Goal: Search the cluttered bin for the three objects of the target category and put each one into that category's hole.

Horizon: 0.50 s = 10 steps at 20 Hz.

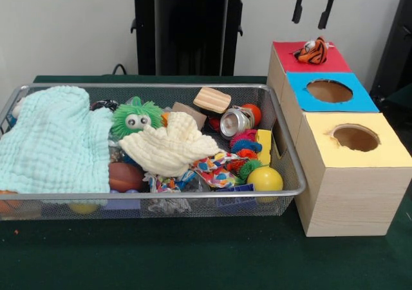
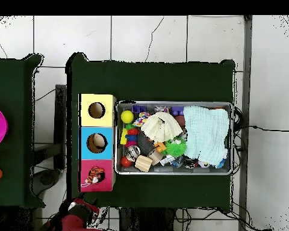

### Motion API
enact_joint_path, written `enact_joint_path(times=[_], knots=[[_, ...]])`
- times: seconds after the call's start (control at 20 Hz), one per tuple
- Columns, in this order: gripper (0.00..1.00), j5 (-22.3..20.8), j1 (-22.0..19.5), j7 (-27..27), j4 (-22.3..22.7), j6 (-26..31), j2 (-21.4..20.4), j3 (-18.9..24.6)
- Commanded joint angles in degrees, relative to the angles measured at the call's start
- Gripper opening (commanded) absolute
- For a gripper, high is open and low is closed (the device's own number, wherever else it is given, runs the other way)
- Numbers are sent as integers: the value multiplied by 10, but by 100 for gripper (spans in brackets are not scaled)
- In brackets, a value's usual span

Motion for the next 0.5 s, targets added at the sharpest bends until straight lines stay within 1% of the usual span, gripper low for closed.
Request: enact_joint_path(times=[0.05,0.5], knots=[[100,17,-25,77,-80,32,23,3],[100,18,-36,80,-103,40,37,1]])
